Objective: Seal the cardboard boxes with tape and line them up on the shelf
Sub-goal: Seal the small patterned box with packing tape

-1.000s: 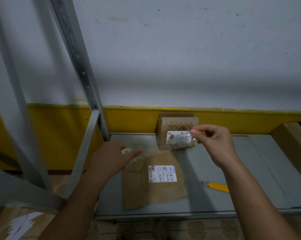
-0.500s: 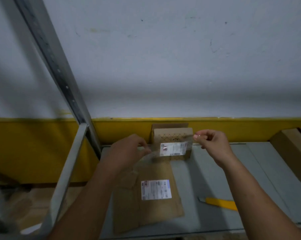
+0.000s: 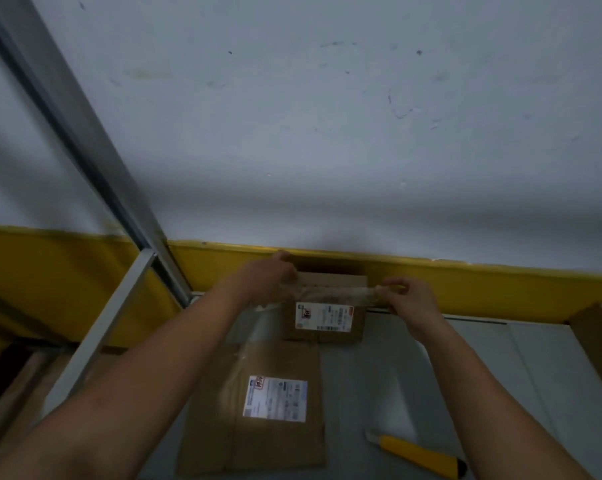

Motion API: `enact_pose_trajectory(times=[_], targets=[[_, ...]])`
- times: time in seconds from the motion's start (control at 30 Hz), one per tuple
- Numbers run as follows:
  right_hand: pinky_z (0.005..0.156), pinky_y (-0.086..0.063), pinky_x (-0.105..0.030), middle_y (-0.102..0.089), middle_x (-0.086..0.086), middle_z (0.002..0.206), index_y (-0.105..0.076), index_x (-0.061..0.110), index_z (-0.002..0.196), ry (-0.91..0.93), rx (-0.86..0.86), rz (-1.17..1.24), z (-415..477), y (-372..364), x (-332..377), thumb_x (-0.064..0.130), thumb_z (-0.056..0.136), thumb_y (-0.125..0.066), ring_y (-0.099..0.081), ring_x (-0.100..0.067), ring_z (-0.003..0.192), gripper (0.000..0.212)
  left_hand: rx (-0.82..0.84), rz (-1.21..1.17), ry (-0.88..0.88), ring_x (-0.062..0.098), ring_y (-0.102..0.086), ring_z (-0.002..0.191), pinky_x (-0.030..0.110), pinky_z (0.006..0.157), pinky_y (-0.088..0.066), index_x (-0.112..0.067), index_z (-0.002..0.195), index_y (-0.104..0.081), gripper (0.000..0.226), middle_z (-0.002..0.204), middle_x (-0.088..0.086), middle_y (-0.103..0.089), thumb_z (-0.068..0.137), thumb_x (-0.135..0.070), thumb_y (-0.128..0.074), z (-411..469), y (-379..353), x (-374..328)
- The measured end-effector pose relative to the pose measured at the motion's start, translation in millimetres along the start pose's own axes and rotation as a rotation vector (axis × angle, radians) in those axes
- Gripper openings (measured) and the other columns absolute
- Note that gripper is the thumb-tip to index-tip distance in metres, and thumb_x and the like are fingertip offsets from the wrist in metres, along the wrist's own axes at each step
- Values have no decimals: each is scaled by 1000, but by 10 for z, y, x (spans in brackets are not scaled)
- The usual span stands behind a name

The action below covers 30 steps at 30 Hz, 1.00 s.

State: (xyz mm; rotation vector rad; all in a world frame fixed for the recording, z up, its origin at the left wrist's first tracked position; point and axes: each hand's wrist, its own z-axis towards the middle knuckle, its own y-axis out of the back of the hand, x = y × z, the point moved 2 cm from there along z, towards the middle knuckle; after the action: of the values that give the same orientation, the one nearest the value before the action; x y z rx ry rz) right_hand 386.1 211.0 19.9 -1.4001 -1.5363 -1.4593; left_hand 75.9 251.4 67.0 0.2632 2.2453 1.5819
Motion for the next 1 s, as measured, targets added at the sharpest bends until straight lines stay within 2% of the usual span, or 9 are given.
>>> enact_pose_trajectory(times=[0.1,0.23,0.33,0.43,0.5,0.6,0.73,0.9,1.0], targets=[[72,-58,-37,-72,-12,102,-71,25,99,-17,-8,20,14,-21,-38,21,87,-83,-70,-27,96,17,-7,19,-12,27,-64,116,43,101,-53,-23,137,-65,53,158,0,-34,95,-55,-70,90,80,10],[68,-53,-29,-72,-12,103,-72,12,115,-34,1,61,-24,-52,-22,17,90,-79,-69,-24,94,26,19,72,-21,23,-62,109,40,96,-54,-23,139,-63,63,148,1,-40,90,-63,-72,191,88,78],[67,-52,-28,-73,-10,98,-71,11,117,-21,-4,83,-108,-46,51,15,91,-78,-68,-18,87,27,42,96,-29,24,-62,115,39,98,-53,-27,139,-63,64,148,2,-43,89,-67,-70,187,-18,90],[66,-53,-29,-75,-15,94,-72,12,115,-10,7,82,-198,-29,86,15,90,-79,-67,-18,80,27,61,77,-57,26,-59,129,41,102,-53,-28,139,-64,60,160,4,-38,92,-64,-67,155,-144,85],[65,-52,-28,-76,-15,90,-72,13,114,-6,13,83,-274,-26,82,14,89,-80,-67,-18,77,27,60,91,-66,24,-58,130,41,100,-53,-28,140,-63,58,162,1,-39,94,-63,-65,137,-175,67],[65,-51,-28,-72,-4,74,-72,15,111,4,6,94,-381,-10,56,14,89,-80,-64,-14,70,24,5,134,-87,20,-63,119,36,89,-53,-29,136,-65,53,148,-8,-54,96,-63,-62,97,-190,26],[64,-51,-29,-66,8,61,-73,14,107,10,-12,111,-444,24,-3,13,89,-80,-61,-11,64,20,31,191,-88,24,-65,109,35,79,-50,-25,130,-64,45,122,1,-69,102,-59,-56,15,-215,-18],[62,-51,-28,-69,-7,73,-73,12,105,11,-41,122,-419,83,23,11,89,-80,-61,-14,64,18,130,166,-124,20,-57,87,37,76,-49,-22,119,-59,36,100,-1,-63,107,-53,-48,-53,-80,-65],[64,-52,-29,-72,-13,81,-73,13,103,8,-41,111,-367,93,57,11,89,-79,-63,-17,69,16,156,177,-140,17,-60,75,34,65,-45,-27,96,-64,31,83,-5,-63,107,-51,-47,-2,-43,-73]])
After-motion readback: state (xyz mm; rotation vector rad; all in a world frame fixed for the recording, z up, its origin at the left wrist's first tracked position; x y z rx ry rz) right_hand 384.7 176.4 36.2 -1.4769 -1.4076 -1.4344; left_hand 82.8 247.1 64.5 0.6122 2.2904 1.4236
